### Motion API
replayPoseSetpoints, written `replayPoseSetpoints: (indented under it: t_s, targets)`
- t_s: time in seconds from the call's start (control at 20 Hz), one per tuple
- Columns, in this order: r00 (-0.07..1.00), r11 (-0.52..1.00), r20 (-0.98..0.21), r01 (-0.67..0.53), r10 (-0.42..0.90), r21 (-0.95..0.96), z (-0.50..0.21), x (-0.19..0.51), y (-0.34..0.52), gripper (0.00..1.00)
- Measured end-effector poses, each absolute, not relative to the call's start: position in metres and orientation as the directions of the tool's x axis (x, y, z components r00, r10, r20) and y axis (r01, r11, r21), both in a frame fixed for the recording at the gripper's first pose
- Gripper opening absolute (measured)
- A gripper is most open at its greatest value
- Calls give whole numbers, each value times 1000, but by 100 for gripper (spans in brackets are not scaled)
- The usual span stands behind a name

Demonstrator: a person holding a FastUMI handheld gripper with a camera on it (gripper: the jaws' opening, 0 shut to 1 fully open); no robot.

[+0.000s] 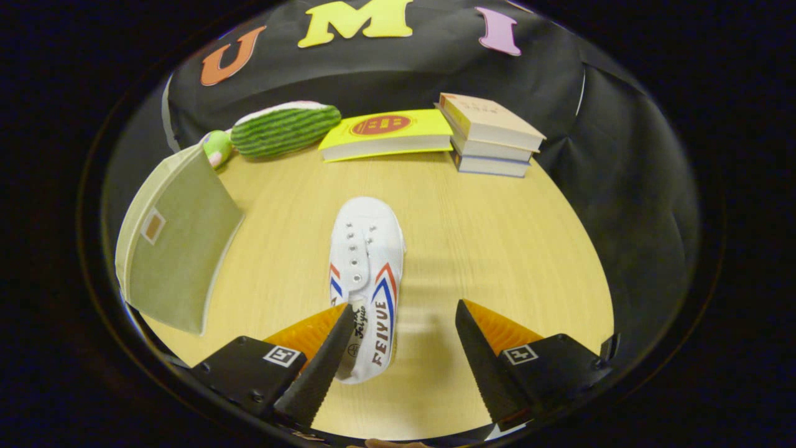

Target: Open the storage box then place both shoes into the box .Put the left shoe in first, then the right shoe, with the right side of both shoes facing outward in a uniform manner.

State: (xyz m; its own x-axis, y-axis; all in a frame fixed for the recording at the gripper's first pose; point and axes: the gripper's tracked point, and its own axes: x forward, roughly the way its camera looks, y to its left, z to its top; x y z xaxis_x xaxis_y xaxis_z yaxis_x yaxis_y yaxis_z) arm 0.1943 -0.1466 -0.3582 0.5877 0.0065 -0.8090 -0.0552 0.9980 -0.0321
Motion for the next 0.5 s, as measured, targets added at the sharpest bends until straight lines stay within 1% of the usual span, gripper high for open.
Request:
replayPoseSetpoints:
  t_s: [0.1,0.2,0.25,0.35,0.4,0.5]
  targets:
    - [543,998,-839,-65,43,9,-375,199,-143,100]
    - [503,995,-864,-88,1,-50,-389,205,-152,100]
    - [490,995,-871,-94,24,-26,-386,207,-149,99]
    - [509,994,-860,-110,35,-24,-383,216,-147,95]
    - [510,994,-859,-104,34,-23,-382,218,-141,74]
    - [500,996,-866,-74,-12,-57,-380,218,-142,33]
